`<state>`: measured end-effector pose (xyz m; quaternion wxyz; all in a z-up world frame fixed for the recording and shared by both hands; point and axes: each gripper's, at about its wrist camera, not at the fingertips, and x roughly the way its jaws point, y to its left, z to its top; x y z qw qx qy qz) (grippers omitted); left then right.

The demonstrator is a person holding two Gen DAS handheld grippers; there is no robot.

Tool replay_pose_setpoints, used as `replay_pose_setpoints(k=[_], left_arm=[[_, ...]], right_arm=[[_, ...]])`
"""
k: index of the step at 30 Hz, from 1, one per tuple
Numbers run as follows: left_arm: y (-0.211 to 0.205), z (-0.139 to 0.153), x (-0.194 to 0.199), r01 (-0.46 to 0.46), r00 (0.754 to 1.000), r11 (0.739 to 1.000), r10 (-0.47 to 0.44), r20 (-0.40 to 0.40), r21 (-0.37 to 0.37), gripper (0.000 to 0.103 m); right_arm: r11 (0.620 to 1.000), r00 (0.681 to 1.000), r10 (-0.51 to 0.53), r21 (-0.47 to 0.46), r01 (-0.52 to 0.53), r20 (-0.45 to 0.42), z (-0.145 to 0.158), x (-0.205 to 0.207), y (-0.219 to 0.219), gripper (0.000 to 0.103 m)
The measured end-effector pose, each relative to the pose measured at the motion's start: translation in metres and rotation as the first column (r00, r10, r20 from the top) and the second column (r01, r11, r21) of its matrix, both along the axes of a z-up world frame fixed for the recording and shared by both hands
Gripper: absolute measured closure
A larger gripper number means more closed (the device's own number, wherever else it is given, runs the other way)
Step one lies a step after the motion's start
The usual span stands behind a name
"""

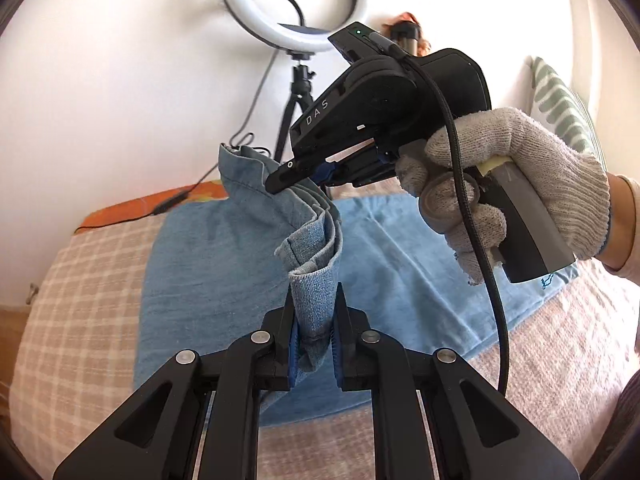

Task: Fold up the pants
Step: 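Lift the hem with the left tool toward the waistband while the right tool holds the jeans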

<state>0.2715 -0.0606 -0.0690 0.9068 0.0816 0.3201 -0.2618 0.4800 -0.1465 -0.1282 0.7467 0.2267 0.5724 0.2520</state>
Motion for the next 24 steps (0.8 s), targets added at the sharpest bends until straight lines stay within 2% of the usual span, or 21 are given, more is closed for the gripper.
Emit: replay_pose_setpoints(k=[2, 4, 8, 12, 15, 19, 20, 22, 24], left_arm=[[-0.024, -0.012, -0.002, 0.036, 0.999, 0.999, -0.035, -0.041, 0.018, 0.092], [-0.043, -0.024, -0.004, 0.06, 0.996, 0.997, -0.057, -0.067, 0.051, 0.092], [-0.061, -0.037, -0.007, 0.073, 0.993, 0.992, -0.063, -0.102, 0.098, 0.092], [-0.061, -0.04, -0.005, 0.07, 0.993, 0.99, -0.058, -0.104, 0.12, 0.092], [-0.058, -0.034, -0.01, 0.058, 0.994, 0.993, -0.047, -0.1, 0.106, 0.092], [-0.034, -0.019, -0.007, 0.007, 0.994, 1.0, -0.006, -0.106, 0.009, 0.092], [-0.027, -0.016, -0.006, -0.012, 0.994, 1.0, 0.01, -0.11, -0.018, 0.092], [-0.015, -0.011, -0.002, -0.04, 0.993, 0.998, 0.034, -0.114, -0.057, 0.092], [-0.006, -0.007, -0.001, -0.052, 0.993, 0.996, 0.044, -0.108, -0.076, 0.092]], right_arm=[[1.0, 0.999, -0.021, -0.004, 0.021, -0.028, -0.016, -0.007, -0.021, 0.093], [0.999, 0.998, -0.031, 0.019, 0.032, -0.058, -0.029, -0.01, -0.036, 0.088], [0.998, 0.996, -0.047, 0.028, 0.05, -0.082, -0.039, -0.008, -0.059, 0.056], [0.995, 0.996, -0.04, 0.087, 0.047, -0.075, -0.041, -0.002, -0.067, 0.053], [0.999, 0.996, -0.026, 0.039, 0.029, -0.08, -0.047, 0.004, -0.061, 0.053], [0.999, 0.994, -0.035, 0.028, 0.038, -0.106, -0.049, 0.004, -0.06, 0.052], [0.999, 0.994, -0.035, 0.012, 0.037, -0.099, -0.047, 0.002, -0.06, 0.051], [0.999, 0.995, -0.047, -0.013, 0.046, -0.091, -0.042, -0.003, -0.063, 0.04], [0.998, 0.993, -0.057, 0.018, 0.059, -0.103, -0.04, -0.006, -0.062, 0.037]])
